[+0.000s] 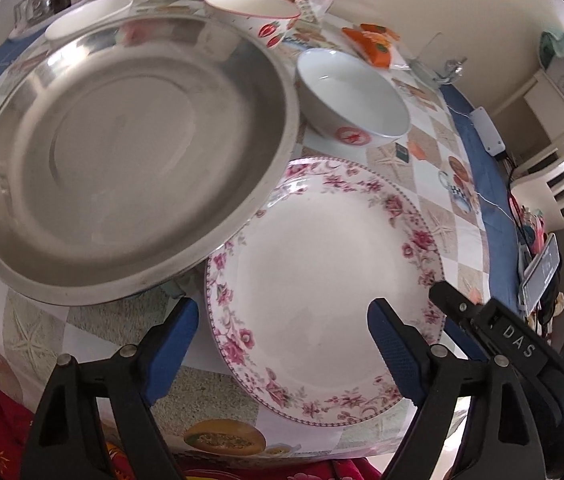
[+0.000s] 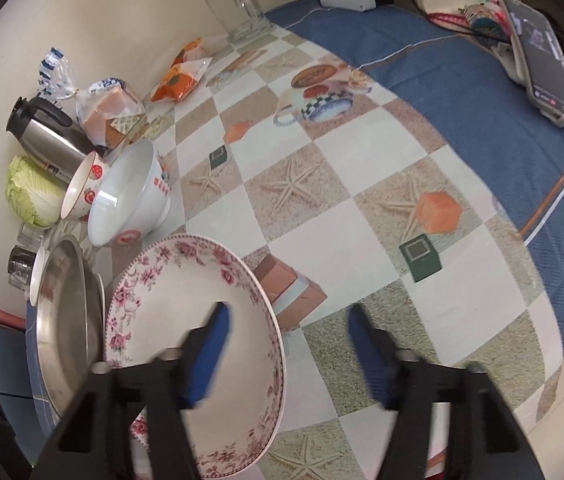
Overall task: Organize plates and bowls
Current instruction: 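Move both grippers to the pink-floral plate and close the right gripper on its rim, then close the left gripper on the pink-floral plate rim beside the right gripper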
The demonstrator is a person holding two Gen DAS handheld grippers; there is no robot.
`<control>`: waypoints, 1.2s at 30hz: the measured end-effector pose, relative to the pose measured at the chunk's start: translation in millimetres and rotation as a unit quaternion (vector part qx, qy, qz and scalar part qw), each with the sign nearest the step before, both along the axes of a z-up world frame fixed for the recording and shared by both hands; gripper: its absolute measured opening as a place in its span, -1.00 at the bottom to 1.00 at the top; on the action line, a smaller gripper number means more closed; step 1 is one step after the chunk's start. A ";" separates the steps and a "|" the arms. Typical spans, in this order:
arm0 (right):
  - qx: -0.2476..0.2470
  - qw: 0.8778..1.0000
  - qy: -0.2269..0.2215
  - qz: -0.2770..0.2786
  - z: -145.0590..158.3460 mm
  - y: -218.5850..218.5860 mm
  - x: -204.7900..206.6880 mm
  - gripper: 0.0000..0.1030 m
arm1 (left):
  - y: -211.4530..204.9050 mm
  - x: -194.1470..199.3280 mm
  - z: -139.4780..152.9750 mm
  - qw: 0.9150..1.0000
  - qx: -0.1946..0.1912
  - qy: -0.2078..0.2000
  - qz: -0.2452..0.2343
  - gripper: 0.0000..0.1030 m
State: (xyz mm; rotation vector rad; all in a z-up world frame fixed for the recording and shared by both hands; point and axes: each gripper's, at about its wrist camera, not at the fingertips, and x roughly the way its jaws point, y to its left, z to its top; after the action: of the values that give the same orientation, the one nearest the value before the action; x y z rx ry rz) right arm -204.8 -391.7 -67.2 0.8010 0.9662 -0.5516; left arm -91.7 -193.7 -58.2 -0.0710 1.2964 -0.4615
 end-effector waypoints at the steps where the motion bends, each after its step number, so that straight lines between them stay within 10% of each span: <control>1: -0.003 1.000 0.005 0.001 -0.8 0.8 0.9 -0.10 | 1.0 1.4 -1.9 1.000 0.000 0.004 0.003 0.70; 7: -0.010 1.000 0.013 0.013 -2.5 4.5 4.5 -0.51 | 10.9 10.1 -9.9 0.999 0.000 0.019 0.028 0.68; 9: -0.010 1.000 0.014 0.018 -3.5 5.7 6.1 -0.61 | 13.2 12.2 -12.3 0.999 -0.002 0.027 0.032 0.40; 31: -0.006 0.999 0.014 -0.047 -3.8 -23.1 -25.3 -0.63 | -10.6 11.8 -17.1 1.000 0.000 0.012 -0.015 0.35; 36: 0.032 0.998 -0.007 -0.052 -13.8 -27.9 -27.4 -0.62 | -16.1 14.4 -19.5 0.999 -0.021 0.009 -0.025 -0.26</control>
State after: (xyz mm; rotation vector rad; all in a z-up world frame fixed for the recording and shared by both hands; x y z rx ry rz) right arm -232.2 -419.6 -81.0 0.9145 0.9366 -0.6065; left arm -77.3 -209.8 -77.7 -0.0789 1.3080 -0.5324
